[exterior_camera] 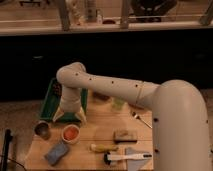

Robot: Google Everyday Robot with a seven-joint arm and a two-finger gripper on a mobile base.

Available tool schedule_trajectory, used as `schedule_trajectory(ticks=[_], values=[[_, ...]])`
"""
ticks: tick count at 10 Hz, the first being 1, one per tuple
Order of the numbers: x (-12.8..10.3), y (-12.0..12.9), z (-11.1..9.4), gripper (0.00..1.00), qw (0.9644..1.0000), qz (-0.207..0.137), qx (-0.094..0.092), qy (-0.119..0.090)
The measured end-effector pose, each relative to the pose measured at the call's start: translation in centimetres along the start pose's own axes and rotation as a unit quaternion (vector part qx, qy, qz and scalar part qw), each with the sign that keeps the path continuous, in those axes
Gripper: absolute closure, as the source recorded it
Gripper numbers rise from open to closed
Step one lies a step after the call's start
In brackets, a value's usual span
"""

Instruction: Place apple in paper cup

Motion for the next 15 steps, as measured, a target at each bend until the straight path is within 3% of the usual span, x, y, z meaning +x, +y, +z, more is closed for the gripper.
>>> schedule_trajectory(ticks=[5,15], values=[[0.56,0.81,-1.2,0.2,1.0,0.004,-0.006,0.001],[0.58,0.81,-1.19,0.2,1.0,0.004,-0.007,0.001]])
